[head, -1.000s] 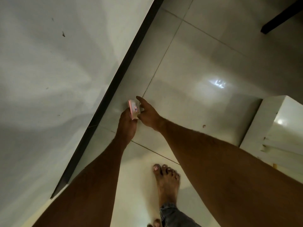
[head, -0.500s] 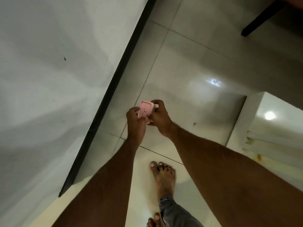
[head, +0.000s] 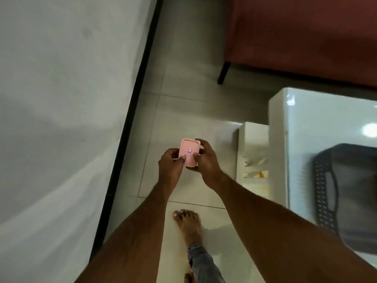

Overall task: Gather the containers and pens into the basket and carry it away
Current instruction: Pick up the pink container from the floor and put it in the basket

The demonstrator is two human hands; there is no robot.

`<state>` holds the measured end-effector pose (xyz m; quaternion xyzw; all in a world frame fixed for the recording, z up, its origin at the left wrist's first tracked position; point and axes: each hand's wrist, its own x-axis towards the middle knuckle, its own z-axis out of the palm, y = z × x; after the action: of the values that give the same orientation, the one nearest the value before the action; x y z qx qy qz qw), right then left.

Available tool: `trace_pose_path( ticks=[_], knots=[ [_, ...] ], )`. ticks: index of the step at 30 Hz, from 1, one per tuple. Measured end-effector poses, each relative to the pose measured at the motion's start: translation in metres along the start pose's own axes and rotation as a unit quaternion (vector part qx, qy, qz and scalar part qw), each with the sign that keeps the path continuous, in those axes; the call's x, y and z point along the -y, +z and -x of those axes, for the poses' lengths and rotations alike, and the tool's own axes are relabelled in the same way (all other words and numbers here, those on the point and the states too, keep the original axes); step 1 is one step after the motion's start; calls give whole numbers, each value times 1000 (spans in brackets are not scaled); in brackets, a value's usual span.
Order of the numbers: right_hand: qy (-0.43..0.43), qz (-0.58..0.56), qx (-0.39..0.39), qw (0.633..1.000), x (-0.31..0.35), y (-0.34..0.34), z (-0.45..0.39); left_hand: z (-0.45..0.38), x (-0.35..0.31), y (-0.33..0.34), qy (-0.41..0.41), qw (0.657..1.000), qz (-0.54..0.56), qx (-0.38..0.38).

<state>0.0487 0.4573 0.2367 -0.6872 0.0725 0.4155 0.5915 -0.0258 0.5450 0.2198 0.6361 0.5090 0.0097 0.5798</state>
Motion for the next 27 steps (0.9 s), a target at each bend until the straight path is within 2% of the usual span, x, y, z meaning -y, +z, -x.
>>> trace_pose_path(
  ticks=[6, 11, 15, 18, 23, 27],
  knots=[
    [-119, 18, -122, 985, 49, -85, 67, 84, -69, 60, 52, 996, 37, 57],
    [-209, 30, -243, 947, 82, -174, 114, 156, -134, 127, 108, 986, 57, 117],
    [-236, 25, -316, 919, 96, -249, 145, 208, -167, 185, 157, 976, 33, 147],
    [-232, 33, -334, 913, 93, -296, 151, 231, -174, 227, 183, 972, -35, 145],
    [-168, 20, -345, 923, 77, -348, 140, 258, -174, 282, 209, 957, -166, 114],
    [-130, 88, -326, 932, 66, -368, 127, 258, -170, 309, 171, 947, -263, 73]
  ],
)
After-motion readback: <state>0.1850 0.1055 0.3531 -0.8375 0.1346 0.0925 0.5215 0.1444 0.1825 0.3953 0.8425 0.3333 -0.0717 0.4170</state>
